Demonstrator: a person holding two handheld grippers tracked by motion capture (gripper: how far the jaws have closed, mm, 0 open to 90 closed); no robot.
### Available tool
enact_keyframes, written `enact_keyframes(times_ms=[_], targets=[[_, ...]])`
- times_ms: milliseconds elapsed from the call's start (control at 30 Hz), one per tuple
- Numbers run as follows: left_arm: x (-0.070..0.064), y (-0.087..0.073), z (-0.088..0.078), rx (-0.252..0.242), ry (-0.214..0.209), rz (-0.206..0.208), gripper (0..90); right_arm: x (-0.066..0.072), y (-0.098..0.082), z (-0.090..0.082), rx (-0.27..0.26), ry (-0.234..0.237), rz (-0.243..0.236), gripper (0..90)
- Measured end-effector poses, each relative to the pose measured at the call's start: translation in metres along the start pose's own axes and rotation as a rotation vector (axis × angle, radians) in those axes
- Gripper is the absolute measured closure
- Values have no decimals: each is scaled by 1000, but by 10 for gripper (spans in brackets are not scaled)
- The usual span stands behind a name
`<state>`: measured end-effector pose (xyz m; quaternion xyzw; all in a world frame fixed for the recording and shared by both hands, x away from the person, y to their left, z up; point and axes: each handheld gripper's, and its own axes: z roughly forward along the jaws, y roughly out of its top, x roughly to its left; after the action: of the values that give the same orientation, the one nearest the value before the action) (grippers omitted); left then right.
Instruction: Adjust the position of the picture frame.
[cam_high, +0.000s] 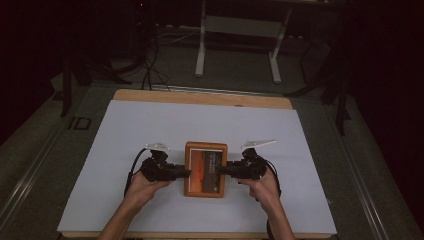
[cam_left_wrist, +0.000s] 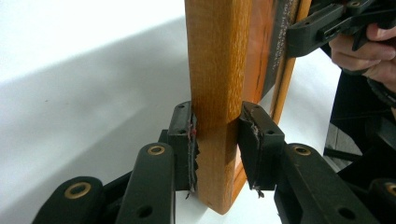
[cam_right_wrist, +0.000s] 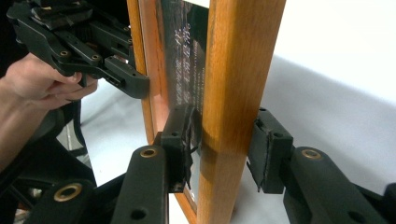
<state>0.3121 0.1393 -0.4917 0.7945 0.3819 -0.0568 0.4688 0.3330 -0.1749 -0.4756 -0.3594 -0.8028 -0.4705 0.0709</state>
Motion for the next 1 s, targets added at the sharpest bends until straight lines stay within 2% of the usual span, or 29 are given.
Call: enact_keyframes(times_ms=[267,367,433,600,800,1000], targets=[[12,-5,1,12,-13,-70,684,-8,1,13,13,22,42,624],[20,-8,4,2,-50,-121,687,-12,-1,17,16,32,66,627],[23,-9,5,1,-56,-133,687,-14,-2,18,13,38,72,631],[26,-7,12,-3,-39,-153,682,-23,-5,22,17,46,123,625],[26,-5,17,9,29,-161,653,-33,-5,30,43,28,172,578],[30,-5,21,15,37,-199,636,-39,-2,38,67,19,198,554]])
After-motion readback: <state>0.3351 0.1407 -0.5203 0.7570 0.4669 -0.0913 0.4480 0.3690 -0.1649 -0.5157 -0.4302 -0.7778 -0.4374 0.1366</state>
